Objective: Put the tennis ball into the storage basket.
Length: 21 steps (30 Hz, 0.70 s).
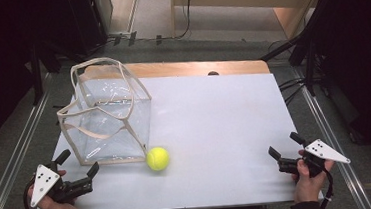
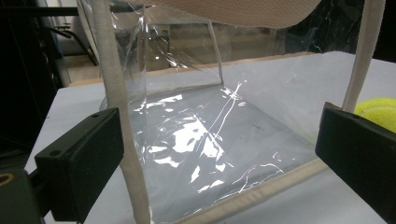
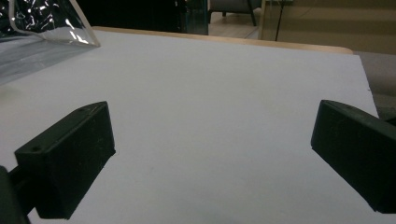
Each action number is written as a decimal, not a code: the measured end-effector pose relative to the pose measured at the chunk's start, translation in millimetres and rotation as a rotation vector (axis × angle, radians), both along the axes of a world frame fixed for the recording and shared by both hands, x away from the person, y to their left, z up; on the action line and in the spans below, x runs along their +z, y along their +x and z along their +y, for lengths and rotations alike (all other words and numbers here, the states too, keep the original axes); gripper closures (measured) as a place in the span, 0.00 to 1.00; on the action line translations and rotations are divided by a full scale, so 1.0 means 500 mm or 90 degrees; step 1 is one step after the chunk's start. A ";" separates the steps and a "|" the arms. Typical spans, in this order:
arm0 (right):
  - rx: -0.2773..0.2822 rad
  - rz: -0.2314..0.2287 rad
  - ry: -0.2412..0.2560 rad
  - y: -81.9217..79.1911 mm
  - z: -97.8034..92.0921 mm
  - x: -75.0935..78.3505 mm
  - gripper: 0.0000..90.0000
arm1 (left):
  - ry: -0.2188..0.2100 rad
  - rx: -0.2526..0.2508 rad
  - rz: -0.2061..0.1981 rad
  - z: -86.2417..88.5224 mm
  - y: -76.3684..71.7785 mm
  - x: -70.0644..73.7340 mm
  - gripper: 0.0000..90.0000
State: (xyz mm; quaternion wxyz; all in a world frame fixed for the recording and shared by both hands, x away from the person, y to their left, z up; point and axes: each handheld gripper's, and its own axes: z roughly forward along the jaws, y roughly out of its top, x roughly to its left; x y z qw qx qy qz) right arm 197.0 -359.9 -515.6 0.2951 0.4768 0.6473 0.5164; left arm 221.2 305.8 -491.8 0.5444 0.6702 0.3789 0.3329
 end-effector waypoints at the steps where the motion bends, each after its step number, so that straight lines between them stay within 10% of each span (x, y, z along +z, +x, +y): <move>1: 0.002 0.004 0.000 0.000 0.000 0.001 0.00 | 0.000 0.000 0.000 0.000 0.000 0.000 0.01; 11: 0.020 0.042 0.023 0.009 0.006 0.024 0.00 | 0.007 0.001 0.001 -0.005 -0.002 -0.003 0.01; 21: 0.053 0.073 -0.020 0.035 0.037 0.072 0.00 | 0.012 -0.009 0.004 -0.005 0.000 -0.005 0.01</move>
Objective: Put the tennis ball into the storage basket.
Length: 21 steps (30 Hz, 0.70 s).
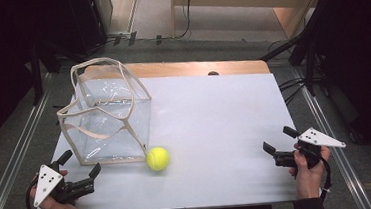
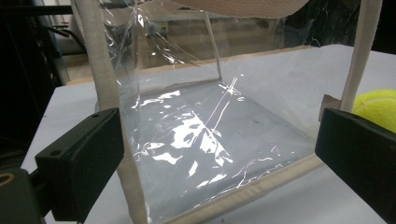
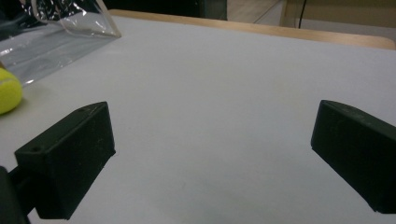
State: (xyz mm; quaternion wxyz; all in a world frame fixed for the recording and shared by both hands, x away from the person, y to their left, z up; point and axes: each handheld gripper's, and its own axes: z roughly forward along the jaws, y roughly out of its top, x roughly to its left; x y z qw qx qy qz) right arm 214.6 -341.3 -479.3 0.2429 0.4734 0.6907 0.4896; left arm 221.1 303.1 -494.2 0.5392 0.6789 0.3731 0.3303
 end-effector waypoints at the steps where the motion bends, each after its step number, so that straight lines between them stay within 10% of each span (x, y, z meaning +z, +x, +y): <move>1: 0.000 0.000 0.000 0.000 0.000 0.000 0.00 | 0.000 0.000 0.000 0.000 0.000 0.000 0.01; 21: 0.132 0.026 -0.073 0.062 0.125 0.048 0.00 | -0.007 -0.005 0.008 0.003 0.001 0.000 0.01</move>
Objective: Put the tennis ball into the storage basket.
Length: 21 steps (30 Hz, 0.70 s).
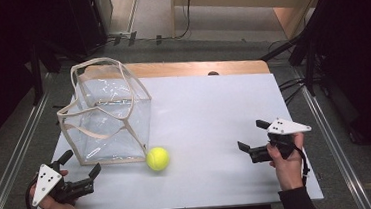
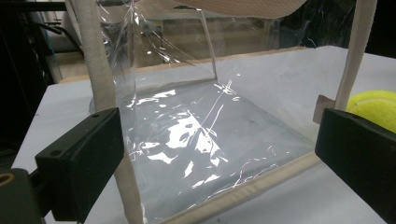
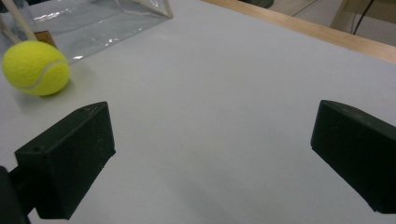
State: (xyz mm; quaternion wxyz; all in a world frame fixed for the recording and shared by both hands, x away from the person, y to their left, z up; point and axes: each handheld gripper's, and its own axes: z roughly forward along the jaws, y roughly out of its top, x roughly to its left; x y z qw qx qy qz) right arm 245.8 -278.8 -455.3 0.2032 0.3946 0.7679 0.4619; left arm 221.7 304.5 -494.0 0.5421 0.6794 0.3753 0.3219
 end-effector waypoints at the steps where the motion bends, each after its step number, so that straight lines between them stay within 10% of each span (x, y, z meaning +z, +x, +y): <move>1: 0.003 0.005 0.001 0.002 0.006 0.002 0.00 | 0.000 0.000 0.000 0.000 0.000 0.000 0.01; 21: 0.100 0.021 -0.046 0.053 0.125 0.038 0.00 | -0.001 -0.005 -0.003 0.000 0.001 0.000 0.01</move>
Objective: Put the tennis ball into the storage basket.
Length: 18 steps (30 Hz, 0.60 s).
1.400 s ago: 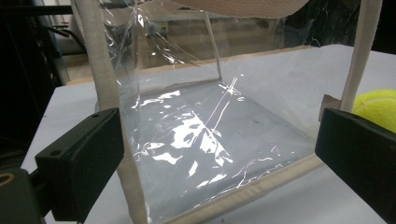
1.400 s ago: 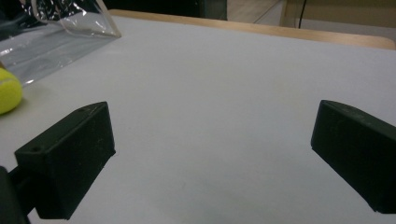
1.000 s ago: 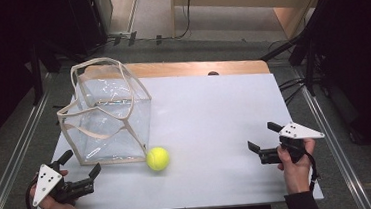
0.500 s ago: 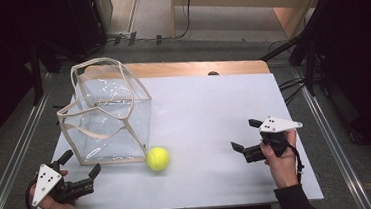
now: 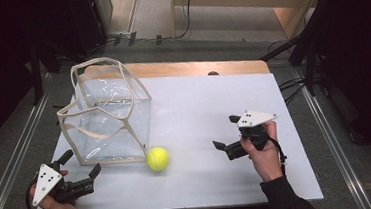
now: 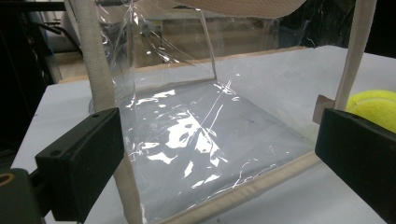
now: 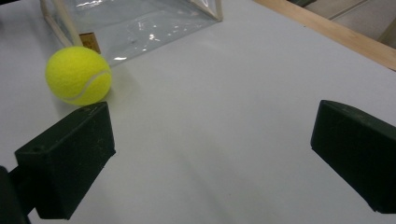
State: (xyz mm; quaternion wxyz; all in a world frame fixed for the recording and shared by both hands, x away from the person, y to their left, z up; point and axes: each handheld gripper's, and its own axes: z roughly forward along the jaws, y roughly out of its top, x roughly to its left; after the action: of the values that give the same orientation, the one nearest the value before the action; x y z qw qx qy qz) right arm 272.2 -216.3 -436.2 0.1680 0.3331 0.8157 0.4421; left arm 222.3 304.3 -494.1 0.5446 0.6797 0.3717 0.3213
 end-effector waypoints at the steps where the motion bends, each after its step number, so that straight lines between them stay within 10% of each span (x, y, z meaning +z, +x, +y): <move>1: 0.008 0.002 -0.002 0.004 0.007 0.002 0.00 | 0.001 0.001 0.002 0.000 0.000 0.000 0.01; 18: 0.068 0.033 -0.033 0.021 0.104 0.000 0.05 | 0.002 -0.001 0.002 0.001 0.000 0.001 0.01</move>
State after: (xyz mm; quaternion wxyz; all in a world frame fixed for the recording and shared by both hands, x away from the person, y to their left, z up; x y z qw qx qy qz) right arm 282.8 -164.4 -436.2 0.1313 0.2960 0.8477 0.4203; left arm 222.2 304.6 -493.7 0.5432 0.6816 0.3713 0.3203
